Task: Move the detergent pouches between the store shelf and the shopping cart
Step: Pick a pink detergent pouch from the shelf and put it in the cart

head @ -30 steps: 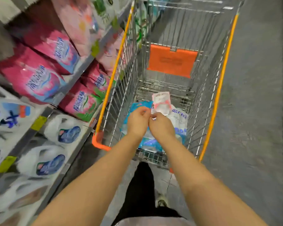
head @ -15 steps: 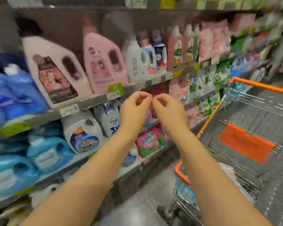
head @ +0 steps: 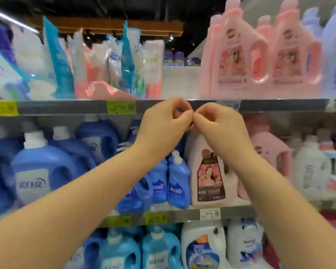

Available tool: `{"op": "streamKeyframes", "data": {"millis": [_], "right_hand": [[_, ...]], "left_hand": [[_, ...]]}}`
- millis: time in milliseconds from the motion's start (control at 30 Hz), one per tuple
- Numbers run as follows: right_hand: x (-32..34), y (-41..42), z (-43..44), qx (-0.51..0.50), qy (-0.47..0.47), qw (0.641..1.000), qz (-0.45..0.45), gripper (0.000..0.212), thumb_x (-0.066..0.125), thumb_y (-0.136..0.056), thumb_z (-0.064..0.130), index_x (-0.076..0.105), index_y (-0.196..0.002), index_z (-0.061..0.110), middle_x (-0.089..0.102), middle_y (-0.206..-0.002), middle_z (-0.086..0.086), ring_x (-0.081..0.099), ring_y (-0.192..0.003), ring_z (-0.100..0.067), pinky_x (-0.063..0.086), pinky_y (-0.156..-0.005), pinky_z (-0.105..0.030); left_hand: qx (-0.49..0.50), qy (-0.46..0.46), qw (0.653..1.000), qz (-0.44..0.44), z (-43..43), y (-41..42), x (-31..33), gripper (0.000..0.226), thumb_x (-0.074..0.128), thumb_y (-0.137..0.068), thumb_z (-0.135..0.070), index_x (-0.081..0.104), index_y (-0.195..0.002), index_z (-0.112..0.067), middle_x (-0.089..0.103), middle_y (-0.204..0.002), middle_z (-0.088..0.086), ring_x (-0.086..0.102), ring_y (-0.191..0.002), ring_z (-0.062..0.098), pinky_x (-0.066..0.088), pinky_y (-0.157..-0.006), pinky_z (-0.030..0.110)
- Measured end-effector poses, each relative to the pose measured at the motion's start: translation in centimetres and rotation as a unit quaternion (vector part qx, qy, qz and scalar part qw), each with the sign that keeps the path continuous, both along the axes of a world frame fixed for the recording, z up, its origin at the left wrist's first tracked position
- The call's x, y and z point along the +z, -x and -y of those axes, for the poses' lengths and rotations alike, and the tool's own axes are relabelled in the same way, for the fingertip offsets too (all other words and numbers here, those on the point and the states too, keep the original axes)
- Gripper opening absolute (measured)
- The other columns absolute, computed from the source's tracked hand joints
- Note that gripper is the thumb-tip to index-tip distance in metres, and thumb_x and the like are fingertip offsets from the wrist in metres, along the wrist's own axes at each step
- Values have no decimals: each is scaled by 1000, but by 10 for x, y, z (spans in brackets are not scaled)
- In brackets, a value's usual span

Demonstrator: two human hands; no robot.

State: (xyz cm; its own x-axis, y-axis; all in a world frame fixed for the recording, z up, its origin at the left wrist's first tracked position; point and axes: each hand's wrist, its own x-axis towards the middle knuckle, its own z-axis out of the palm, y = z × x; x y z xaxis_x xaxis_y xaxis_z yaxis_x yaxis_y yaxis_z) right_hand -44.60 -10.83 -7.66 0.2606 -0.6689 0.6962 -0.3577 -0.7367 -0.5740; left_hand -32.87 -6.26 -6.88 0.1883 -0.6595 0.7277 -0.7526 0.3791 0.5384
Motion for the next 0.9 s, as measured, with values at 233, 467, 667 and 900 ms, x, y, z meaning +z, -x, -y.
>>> {"op": "streamKeyframes", "data": {"millis": [233,467,667,900], "right_hand": [[70,-87,69,79,125,986,-82,12,56,-87,31,65,-83,25,66,-75,8,58,-72,-9,41,-64,-24],[106,-165,124,189,101,943,-254,33,60,-84,47,56,-113,32,60,-97,12,58,-95,-10,47,-88,-28],[107,-205,144,180,84,889,-413,51,48,-85,58,47,-130,35,52,-125,11,50,-115,-12,37,-100,-27],[115,-226,135,180,133,906,-359,18,58,-85,47,66,-81,32,65,-82,16,57,-77,-1,44,-75,-19]], "left_hand": [[97,61,975,189,27,-98,57,8,57,-86,-23,60,-86,-30,60,-63,-8,55,-62,5,45,-65,21],[161,-65,933,314,42,-195,95,43,58,-72,-61,46,-109,-43,55,-105,-19,51,-95,-3,37,-83,13],[192,-176,892,370,60,-248,99,58,61,-79,-49,43,-133,-38,48,-133,-18,43,-119,-1,32,-102,20],[95,-240,907,332,78,-280,108,38,55,-75,-63,64,-106,-42,63,-113,-18,56,-105,2,43,-97,28]]}}
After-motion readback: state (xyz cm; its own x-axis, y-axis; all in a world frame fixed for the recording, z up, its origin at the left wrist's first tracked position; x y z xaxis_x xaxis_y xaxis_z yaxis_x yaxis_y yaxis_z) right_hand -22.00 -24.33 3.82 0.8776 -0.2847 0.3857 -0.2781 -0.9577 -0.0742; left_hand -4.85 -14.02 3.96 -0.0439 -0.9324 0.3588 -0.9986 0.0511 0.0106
